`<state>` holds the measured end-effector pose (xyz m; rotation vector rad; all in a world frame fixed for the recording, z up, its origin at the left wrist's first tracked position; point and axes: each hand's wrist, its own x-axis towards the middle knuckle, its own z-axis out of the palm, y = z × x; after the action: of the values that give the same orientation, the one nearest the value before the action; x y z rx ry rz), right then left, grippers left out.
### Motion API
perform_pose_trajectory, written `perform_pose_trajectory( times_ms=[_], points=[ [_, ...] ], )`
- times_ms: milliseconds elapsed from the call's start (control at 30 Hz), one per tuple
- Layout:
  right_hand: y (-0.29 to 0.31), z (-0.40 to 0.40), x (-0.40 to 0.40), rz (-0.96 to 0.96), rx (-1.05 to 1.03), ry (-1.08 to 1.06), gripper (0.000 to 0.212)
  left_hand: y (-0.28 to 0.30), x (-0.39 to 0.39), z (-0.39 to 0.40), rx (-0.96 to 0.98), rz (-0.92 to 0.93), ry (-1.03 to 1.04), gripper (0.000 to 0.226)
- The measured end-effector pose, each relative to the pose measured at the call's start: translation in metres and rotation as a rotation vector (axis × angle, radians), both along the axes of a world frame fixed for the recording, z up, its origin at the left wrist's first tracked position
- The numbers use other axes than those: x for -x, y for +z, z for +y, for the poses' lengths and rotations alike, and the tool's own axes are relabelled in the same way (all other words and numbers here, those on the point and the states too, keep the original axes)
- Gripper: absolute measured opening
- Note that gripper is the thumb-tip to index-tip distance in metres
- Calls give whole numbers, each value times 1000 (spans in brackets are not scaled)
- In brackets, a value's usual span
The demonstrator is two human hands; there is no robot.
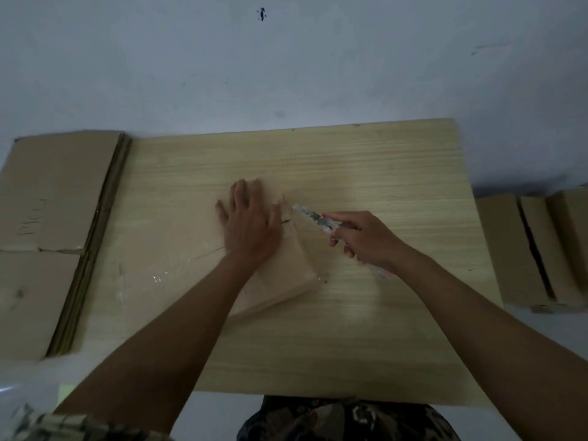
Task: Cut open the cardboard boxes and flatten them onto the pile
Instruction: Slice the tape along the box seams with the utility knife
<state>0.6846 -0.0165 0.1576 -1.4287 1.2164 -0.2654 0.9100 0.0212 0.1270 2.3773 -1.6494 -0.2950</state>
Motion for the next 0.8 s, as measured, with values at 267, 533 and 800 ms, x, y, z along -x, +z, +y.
perform_pose_trajectory(
  times_ms=[267, 533, 800],
  points=[
    [-6, -1, -6, -69, -24, 35, 45, -2, -37, 3, 52, -9, -228, 59],
    [-8, -1, -13, -89, -30, 56, 43, 2, -37, 2, 36, -8, -233, 66],
    [-1, -7, -23, -50, -45, 154, 45, 1, -39, 4, 2, -41, -264, 64]
  ],
)
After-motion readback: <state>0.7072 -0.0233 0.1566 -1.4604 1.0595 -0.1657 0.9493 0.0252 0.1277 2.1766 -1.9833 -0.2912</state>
